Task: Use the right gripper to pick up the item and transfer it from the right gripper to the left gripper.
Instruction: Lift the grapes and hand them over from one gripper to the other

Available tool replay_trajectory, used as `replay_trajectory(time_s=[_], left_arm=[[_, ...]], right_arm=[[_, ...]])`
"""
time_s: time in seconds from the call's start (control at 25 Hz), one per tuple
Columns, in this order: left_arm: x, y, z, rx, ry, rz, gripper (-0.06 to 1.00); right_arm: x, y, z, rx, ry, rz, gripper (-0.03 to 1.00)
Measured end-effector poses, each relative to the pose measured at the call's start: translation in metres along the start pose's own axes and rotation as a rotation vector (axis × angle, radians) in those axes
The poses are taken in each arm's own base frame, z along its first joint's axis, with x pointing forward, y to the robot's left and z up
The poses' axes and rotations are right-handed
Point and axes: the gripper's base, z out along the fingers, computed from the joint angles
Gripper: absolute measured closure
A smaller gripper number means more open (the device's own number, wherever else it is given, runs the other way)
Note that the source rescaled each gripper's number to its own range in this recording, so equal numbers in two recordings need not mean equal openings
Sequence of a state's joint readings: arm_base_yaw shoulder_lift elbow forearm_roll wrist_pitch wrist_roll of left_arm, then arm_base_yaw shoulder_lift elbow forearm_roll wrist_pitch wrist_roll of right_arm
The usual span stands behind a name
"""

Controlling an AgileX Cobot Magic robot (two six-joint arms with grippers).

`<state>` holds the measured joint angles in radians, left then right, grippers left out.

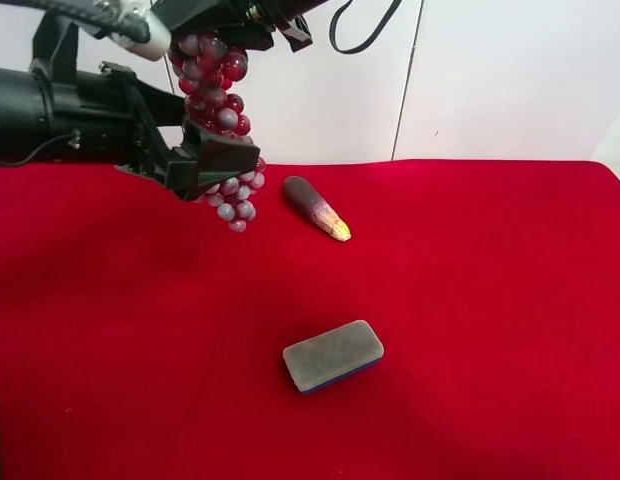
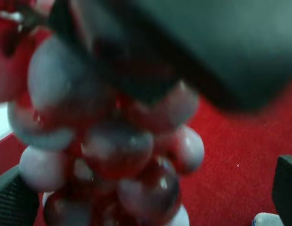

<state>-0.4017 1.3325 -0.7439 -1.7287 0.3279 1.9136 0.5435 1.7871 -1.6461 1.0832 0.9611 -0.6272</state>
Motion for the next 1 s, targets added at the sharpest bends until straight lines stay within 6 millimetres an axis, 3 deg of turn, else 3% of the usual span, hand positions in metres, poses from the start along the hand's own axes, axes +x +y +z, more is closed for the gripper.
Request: replay_trajectory(time_s=[0.4, 0.52, 0.68, 0.96, 1.0], left_arm=[[0.008, 0.005, 0.023, 0.019, 0.053, -0.040, -0.06], [0.008, 0.005, 0.023, 0.019, 0.050, -0.040, 0.02], [0.008, 0.005, 0.024, 0.019, 0.051, -0.041, 0.26], [0.007, 0.006, 0.024, 0.018, 0.048, -0.040, 0.92], [0.007, 0.006, 0.024, 0.018, 0.048, -0.040, 0.93]], right_arm=[[0.002, -0.006, 0.002, 0.032, 0.015, -0.012, 0.96], [0.001, -0.006, 0.001, 0.034, 0.013, -0.012, 0.96], [0.001, -0.006, 0.001, 0.033, 0.012, -0.011, 0.96], [0.001, -0.006, 0.001, 0.033, 0.012, -0.011, 0.96], [0.001, -0.006, 0.001, 0.033, 0.012, -0.011, 0.96]])
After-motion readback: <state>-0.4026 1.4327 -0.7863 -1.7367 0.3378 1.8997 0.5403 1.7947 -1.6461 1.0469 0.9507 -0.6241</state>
